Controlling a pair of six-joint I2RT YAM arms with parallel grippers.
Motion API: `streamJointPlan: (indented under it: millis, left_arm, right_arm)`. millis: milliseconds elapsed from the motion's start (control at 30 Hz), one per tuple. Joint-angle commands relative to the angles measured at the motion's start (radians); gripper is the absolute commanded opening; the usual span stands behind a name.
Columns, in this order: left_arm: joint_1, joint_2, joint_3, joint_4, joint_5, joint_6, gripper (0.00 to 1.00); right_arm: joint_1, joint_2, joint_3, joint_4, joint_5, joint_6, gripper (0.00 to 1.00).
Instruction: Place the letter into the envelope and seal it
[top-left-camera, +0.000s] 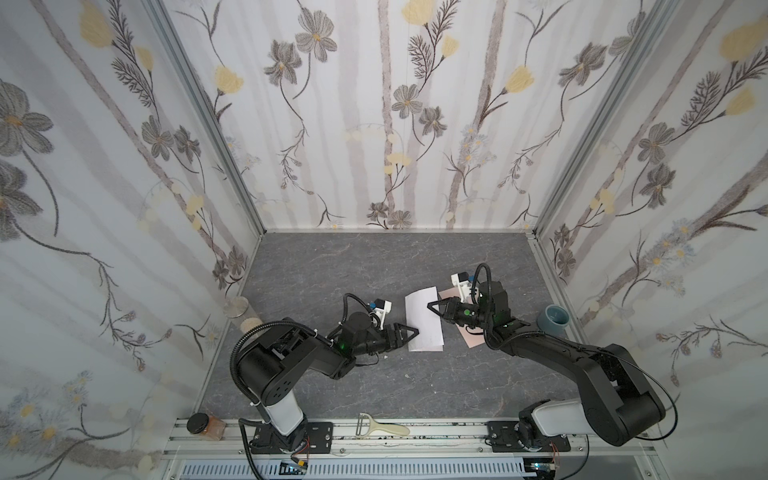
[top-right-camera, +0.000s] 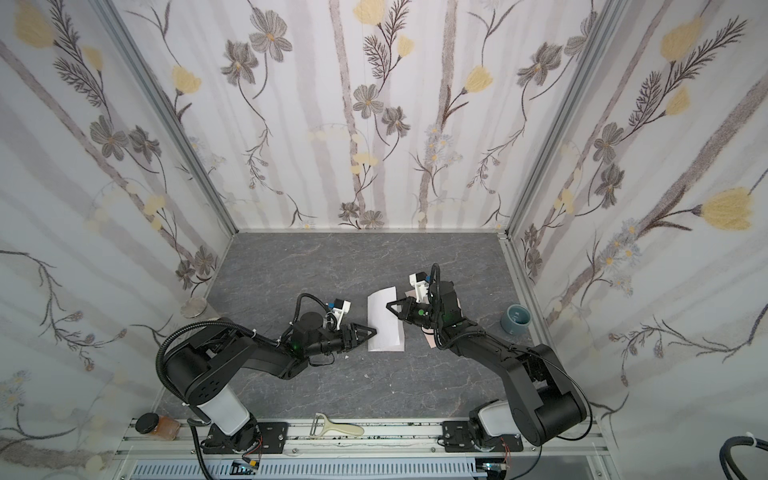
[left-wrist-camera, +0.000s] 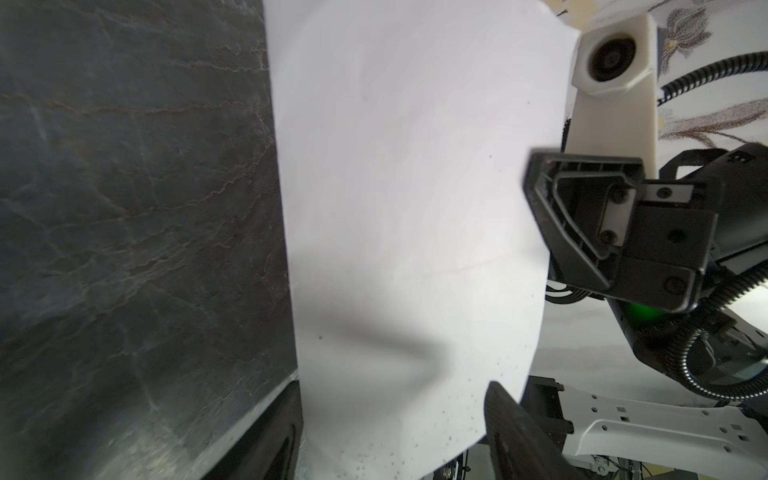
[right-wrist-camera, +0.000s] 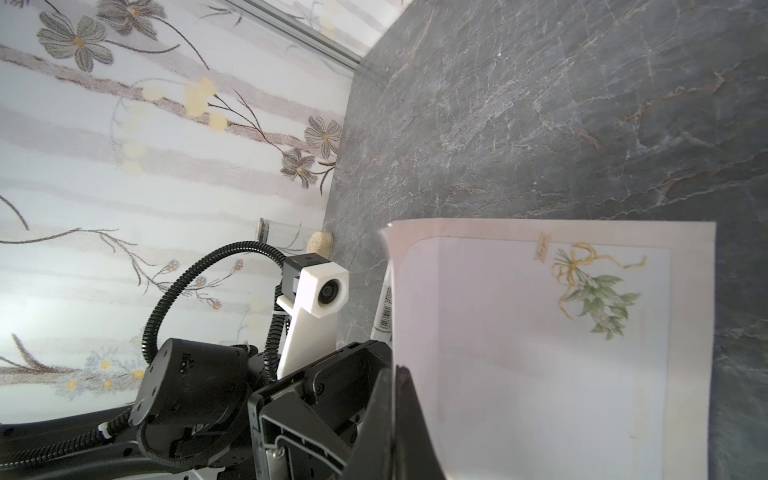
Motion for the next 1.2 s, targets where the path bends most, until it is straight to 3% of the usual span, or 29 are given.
streamJointPlan:
  millis: [0,267,767,1167]
  left_arm:
    - [0.002,0.005,-0.001,0.085,0.018,-0.020,0.68]
    - [0.002,0.014,0.003,0.096,0.044,-0.023,0.62]
    - [0.005,0.009,-0.015,0.093,0.037,-0.020,0.61]
    - [0.006,-0.001,-0.018,0.093,0.041,-0.019,0.60]
  right_arm:
    - [0.000,0.015,-0.004,0.029,0.037,-0.011,0.00]
    - [0.000,0.019,0.006,-0.001,0.076,-0.037,0.00]
    - [0.000,-0.039,0.024,-0.158,0.148,-0.137,0.00]
    - [0.001,-0.036,0.002,-0.164,0.174,-0.140,0.00]
